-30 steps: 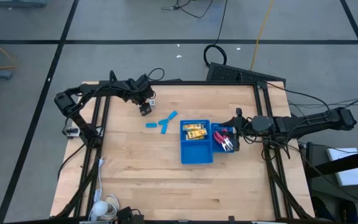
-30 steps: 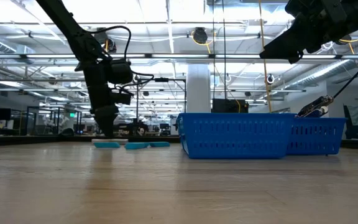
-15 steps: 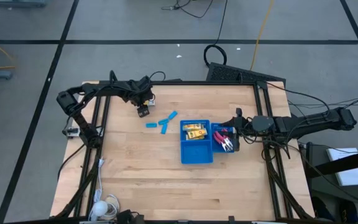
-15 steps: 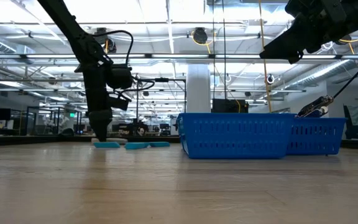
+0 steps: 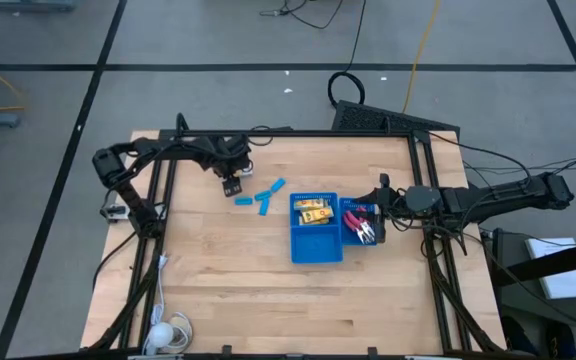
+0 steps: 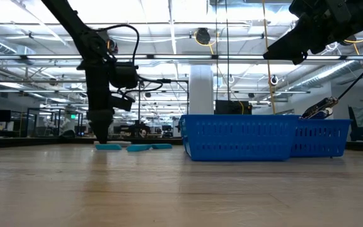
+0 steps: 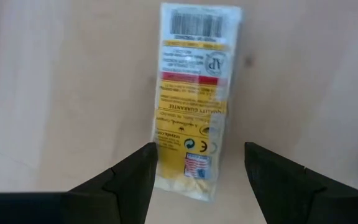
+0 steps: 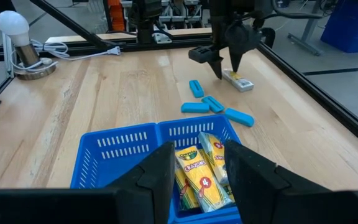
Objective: Pick & Place School Supplies
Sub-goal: Put the crayon box into the top horizontal blue bin
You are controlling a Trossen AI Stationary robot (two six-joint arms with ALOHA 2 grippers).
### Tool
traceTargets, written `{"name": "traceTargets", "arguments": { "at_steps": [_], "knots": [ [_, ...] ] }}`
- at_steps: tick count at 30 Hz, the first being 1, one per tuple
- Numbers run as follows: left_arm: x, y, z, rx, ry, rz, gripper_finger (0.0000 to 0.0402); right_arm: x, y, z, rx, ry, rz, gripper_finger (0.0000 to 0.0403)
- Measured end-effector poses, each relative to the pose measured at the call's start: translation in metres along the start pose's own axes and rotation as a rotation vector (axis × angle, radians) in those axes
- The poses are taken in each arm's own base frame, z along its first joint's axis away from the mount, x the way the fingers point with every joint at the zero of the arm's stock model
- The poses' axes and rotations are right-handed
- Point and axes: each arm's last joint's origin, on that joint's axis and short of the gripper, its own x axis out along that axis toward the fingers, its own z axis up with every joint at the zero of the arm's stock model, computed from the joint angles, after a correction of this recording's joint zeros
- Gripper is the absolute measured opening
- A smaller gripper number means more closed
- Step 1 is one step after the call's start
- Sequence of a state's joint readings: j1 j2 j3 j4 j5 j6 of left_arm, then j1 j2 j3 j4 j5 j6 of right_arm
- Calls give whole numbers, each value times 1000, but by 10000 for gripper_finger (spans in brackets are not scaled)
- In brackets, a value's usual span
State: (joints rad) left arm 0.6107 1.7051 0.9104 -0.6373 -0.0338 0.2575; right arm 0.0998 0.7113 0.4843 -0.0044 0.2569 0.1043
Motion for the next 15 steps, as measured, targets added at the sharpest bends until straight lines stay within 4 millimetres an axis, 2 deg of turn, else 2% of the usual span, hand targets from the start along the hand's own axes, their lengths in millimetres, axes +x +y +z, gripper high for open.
{"name": "traceTargets", "arguments": {
  "at_steps": [6, 10, 15],
  "knots": [
    [-7, -15, 1, -15, -7, -4, 244, 0, 0, 0, 0, 0, 0, 132],
    [-18, -21, -1, -9, -35, 6, 243, 0, 0, 0, 0, -1, 0, 132],
    [-31, -19, 1, 34, -94, 103, 243, 0, 0, 0, -1, 0, 0, 132]
  ]
}}
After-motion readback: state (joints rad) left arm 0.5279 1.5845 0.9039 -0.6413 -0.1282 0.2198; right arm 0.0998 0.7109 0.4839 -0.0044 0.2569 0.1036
